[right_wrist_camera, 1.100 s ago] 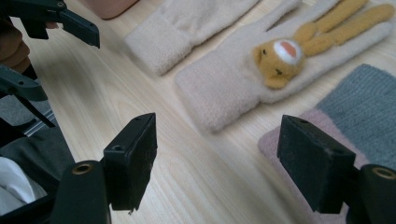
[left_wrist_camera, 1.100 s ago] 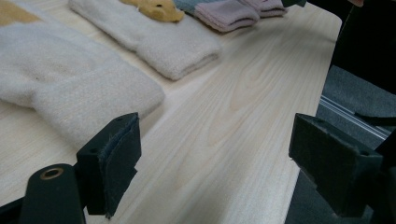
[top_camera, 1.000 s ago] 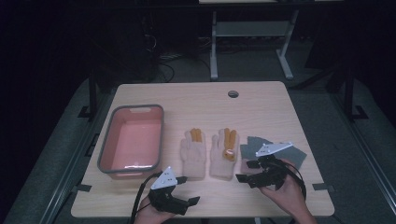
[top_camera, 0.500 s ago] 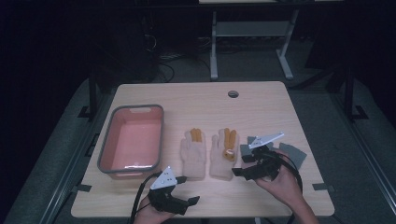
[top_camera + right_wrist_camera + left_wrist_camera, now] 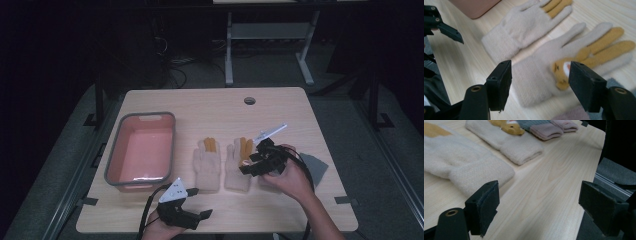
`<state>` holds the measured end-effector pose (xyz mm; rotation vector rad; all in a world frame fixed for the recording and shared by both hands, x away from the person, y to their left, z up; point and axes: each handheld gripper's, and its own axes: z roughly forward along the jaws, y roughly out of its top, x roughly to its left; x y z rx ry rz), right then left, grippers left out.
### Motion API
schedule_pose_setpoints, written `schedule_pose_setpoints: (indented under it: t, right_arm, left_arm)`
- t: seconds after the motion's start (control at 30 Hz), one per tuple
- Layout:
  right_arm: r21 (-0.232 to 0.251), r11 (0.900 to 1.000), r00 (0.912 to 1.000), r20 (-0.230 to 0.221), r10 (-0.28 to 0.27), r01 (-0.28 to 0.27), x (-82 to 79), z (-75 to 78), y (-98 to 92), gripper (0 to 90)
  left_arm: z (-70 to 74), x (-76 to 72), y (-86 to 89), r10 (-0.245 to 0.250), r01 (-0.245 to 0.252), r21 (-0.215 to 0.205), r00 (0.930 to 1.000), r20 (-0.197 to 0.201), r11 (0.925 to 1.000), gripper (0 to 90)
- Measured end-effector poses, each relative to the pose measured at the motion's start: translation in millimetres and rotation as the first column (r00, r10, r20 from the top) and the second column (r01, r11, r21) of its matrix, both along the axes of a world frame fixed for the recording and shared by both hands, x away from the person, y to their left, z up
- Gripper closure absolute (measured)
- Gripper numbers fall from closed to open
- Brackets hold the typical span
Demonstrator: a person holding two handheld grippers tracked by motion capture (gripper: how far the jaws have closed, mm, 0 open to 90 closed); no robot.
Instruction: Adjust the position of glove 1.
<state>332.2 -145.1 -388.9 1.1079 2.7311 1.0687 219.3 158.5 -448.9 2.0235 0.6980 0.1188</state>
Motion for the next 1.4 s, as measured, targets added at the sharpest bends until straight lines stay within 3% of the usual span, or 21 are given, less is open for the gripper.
schedule_pose_setpoints:
  t: [0.33, 0.43, 1.0, 1.37, 1.4]
  right_arm:
    - [-0.047, 0.999, 0.9999, -0.01, 0.002, -0.002, 22.0, -0.3, 8.7, 34.8]
    - [-0.065, 0.998, 0.9993, -0.036, -0.007, 0.005, 25.1, -4.0, 10.1, 34.8]
    - [-0.114, 0.993, 0.9972, -0.073, -0.019, 0.011, 37.9, -18.8, 15.7, 35.2]
    - [-0.205, 0.979, 0.9959, -0.088, -0.021, 0.002, 43.7, -33.1, 24.0, 37.1]
    - [-0.233, 0.973, 0.9955, -0.091, -0.027, 0.005, 44.3, -36.9, 25.9, 38.1]
  left_arm:
    - [0.1, -0.4, 0.5, 0.003, -0.003, -0.006, 1.0, -0.004, 1.0, 16.8]
    - [-0.1, 0.3, 0.6, 0.001, -0.001, -0.003, 1.0, -0.006, 1.0, 16.8]
    - [-0.5, -1.2, -1.6, -0.005, 0.005, -0.011, 0.9998, -0.018, 0.9999, 16.8]
    - [-0.4, -0.9, -0.9, 0.0, 0.0, -0.021, 0.9997, -0.023, 0.9998, 16.8]
    - [-0.4, -0.9, -0.8, 0.0, -0.001, -0.022, 0.9997, -0.024, 0.9998, 16.8]
